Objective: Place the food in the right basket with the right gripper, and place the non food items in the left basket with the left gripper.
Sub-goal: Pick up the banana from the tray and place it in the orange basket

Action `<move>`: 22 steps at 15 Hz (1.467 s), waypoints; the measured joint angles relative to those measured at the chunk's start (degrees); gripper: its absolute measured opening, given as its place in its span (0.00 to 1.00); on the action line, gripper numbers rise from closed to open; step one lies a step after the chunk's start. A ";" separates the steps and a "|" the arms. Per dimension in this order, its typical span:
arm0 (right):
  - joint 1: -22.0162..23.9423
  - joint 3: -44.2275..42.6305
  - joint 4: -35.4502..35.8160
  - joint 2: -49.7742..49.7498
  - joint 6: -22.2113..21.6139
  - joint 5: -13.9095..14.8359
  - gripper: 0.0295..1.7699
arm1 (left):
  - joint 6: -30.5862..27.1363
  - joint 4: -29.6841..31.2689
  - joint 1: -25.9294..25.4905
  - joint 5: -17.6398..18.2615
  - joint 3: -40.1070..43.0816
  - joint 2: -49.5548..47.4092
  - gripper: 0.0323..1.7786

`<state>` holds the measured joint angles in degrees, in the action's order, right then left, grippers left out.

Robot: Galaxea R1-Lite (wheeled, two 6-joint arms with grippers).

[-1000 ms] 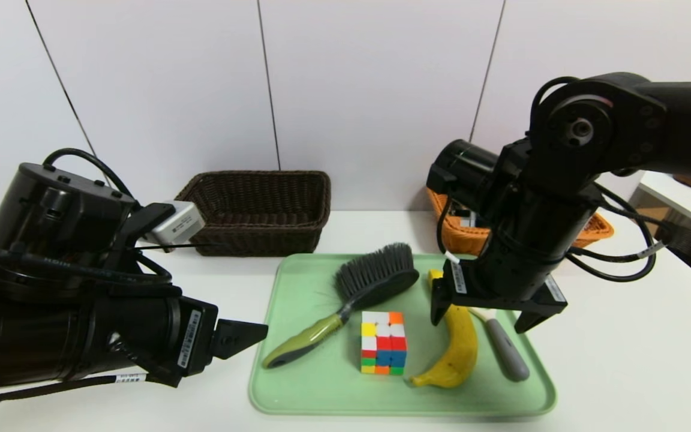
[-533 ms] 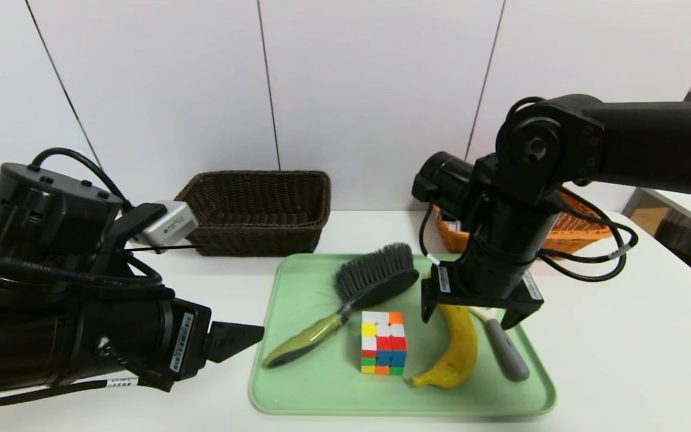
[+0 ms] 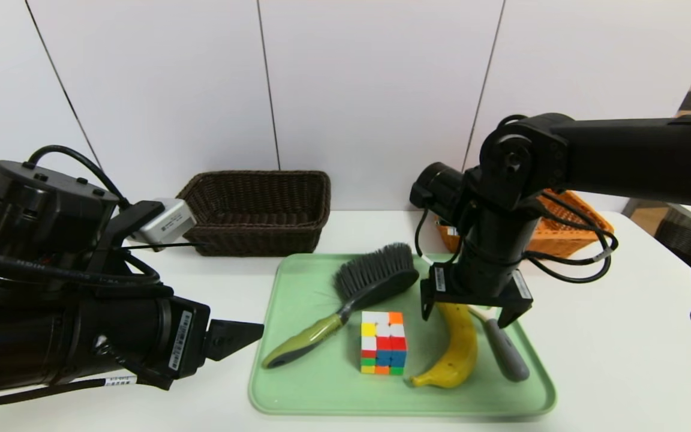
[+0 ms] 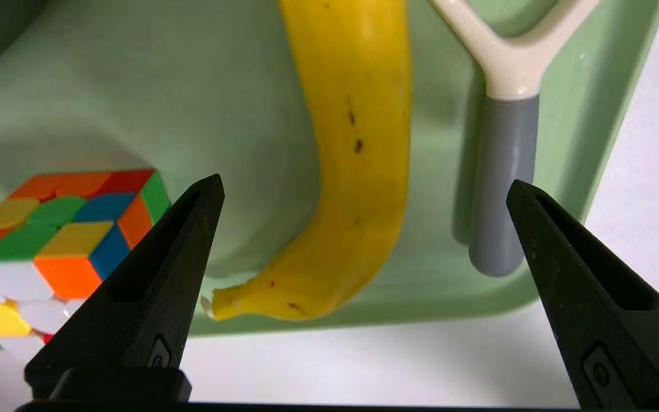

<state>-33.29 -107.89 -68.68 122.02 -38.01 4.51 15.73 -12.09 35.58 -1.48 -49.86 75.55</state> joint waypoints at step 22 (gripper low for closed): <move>-2.12 -1.49 1.84 4.75 -0.44 2.32 0.96 | 0.04 0.02 -0.09 0.10 0.00 -0.77 0.95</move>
<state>-35.41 -109.37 -66.84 126.77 -38.45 6.83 15.76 -12.07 35.50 -1.38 -49.86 74.78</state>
